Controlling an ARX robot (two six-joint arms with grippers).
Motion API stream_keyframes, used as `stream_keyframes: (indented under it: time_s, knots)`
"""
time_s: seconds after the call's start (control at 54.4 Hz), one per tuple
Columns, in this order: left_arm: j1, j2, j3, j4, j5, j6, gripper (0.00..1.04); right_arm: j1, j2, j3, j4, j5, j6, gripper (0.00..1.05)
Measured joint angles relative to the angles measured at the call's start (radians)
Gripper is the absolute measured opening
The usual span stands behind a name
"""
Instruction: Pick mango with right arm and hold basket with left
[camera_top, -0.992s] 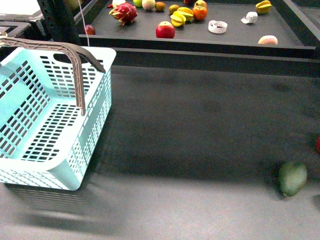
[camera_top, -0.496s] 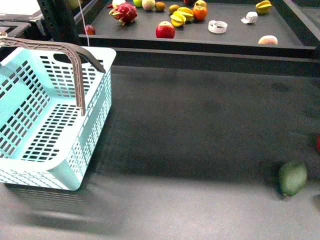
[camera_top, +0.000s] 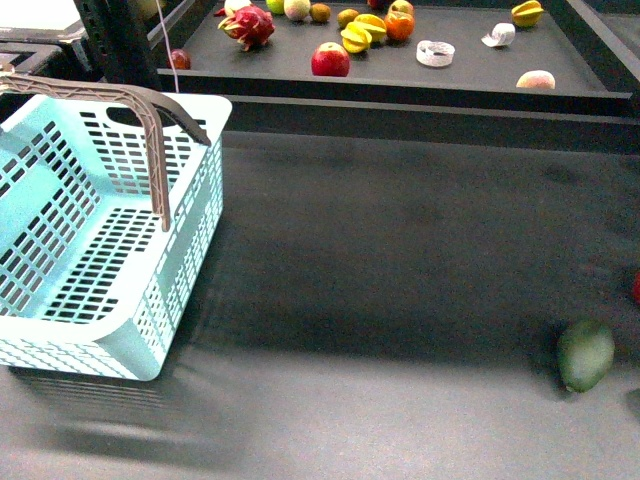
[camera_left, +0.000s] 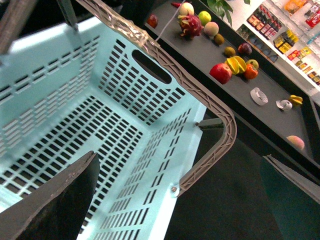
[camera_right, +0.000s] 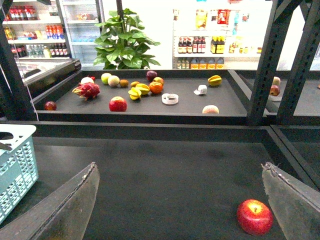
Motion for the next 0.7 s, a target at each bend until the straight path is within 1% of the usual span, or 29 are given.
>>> stream_keyframes:
  time_s: [0.037,0.11,0.184,0.239,0.367,0.441,0.698]
  knots:
    - [0.002,0.050,0.037,0.000,0.007,-0.023,0.99,0.000,0.000,0.000,0.000,0.000,0.000,0.97]
    - [0.014,0.143,0.125,-0.034,0.061,-0.105,0.99,0.000,0.000,0.000,0.000,0.000,0.000,0.97]
    - [0.017,0.238,0.237,-0.072,0.072,-0.174,0.99,0.000,0.000,0.000,0.000,0.000,0.000,0.97]
    - [0.023,0.301,0.329,-0.107,0.080,-0.199,0.99,0.000,0.000,0.000,0.000,0.000,0.000,0.97]
    - [0.047,0.404,0.476,-0.149,0.125,-0.252,0.99,0.000,0.000,0.000,0.000,0.000,0.000,0.97]
    - [0.064,0.463,0.556,-0.176,0.126,-0.277,0.99,0.000,0.000,0.000,0.000,0.000,0.000,0.97]
    - [0.122,0.571,0.729,-0.226,0.123,-0.341,0.99,0.000,0.000,0.000,0.000,0.000,0.000,0.97]
